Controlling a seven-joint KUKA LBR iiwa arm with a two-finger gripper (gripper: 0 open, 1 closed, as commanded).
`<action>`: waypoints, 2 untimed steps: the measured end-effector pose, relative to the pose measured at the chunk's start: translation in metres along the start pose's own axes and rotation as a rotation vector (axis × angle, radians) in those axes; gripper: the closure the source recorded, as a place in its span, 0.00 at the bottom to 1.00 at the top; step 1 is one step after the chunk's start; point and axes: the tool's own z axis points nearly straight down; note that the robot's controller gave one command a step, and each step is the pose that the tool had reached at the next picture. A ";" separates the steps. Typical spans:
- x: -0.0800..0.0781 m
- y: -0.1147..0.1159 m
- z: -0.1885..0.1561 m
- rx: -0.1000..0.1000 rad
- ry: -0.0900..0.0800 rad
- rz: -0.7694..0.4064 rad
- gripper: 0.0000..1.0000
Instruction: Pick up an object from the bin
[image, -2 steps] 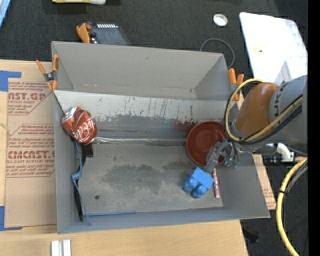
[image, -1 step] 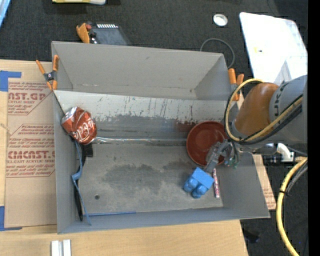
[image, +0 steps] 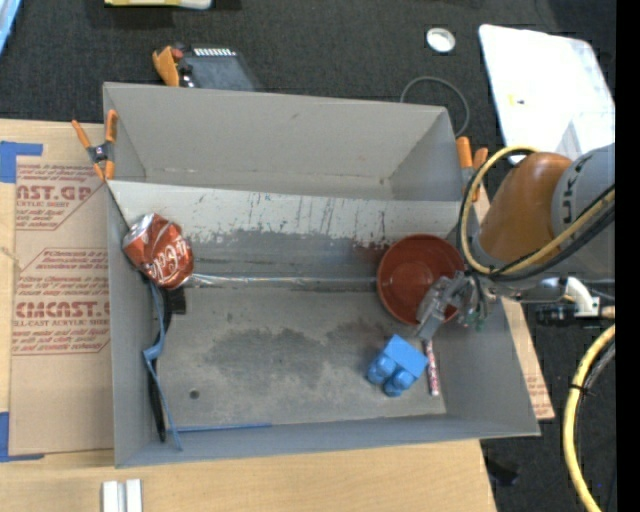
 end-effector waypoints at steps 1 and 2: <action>0.000 0.001 -0.032 -0.002 -0.002 -0.002 1.00; 0.003 0.001 -0.043 -0.001 0.002 -0.001 1.00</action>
Offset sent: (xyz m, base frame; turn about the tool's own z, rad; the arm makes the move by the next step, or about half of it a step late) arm 0.0013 0.0003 0.0326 -0.0015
